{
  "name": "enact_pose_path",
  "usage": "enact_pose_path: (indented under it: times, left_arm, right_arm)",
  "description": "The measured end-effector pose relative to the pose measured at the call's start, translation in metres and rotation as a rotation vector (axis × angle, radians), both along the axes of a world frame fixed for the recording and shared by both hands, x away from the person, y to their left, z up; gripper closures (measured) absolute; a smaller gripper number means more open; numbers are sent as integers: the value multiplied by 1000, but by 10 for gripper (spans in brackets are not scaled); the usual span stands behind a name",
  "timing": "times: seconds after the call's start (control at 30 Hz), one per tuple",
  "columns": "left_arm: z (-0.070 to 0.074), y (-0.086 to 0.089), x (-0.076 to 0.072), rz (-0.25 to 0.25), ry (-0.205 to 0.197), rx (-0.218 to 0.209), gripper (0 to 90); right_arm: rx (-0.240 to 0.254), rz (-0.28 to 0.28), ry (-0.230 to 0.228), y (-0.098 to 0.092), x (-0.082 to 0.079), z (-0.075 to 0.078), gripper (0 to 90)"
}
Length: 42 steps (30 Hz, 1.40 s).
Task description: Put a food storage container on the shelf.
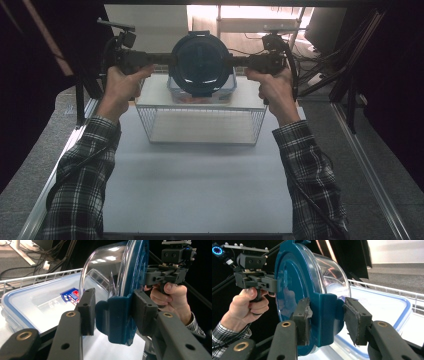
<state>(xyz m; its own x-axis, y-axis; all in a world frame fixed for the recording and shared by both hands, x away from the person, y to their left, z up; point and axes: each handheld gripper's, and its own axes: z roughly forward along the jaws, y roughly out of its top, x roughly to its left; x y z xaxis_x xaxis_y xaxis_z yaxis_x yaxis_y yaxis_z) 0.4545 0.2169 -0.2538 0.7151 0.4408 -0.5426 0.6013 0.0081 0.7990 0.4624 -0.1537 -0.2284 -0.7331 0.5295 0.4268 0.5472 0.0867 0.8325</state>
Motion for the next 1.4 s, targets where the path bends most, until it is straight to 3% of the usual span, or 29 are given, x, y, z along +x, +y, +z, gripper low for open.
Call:
enact_pose_path:
  times: [0.2,0.37,0.57,0.87,0.93,0.97,1.0,1.03,1.07,1.1,1.23,1.3,1.4]
  left_arm:
    - [-7,0,11,13,18,-23,572]
    - [-7,0,15,25,8,-26,570]
    - [-9,0,19,65,-11,-29,558]
    - [-15,-2,27,118,-1,-27,542]
    - [-17,-4,30,131,1,-27,529]
    - [-18,-7,31,153,-8,-3,525]
    - [-17,-9,30,192,-22,47,547]
    - [-17,-9,31,184,-40,27,559]
    - [-16,-11,31,196,-36,43,577]
    - [-16,-12,31,196,-43,46,578]
    - [-12,-15,27,226,-74,85,585]
    - [-8,-17,21,262,-115,124,573]
    - [-2,-10,8,265,-148,105,592]
  right_arm:
    - [13,-15,25,0,13,-6,573]
    - [9,-20,41,1,19,-5,567]
    - [28,-35,38,2,24,-8,556]
    - [28,-61,46,4,32,-9,533]
    - [22,-78,39,4,34,-10,573]
    - [3,-99,22,5,34,-11,601]
    - [-43,-116,15,7,36,-12,592]
    - [-47,-116,23,8,38,-14,615]
    - [-22,-112,20,8,39,-15,667]
    - [-27,-115,14,10,40,-15,665]
    - [-59,-161,-23,14,39,-13,674]
    - [-87,-200,-64,14,34,-9,681]
    - [-82,-214,-103,6,22,-2,746]
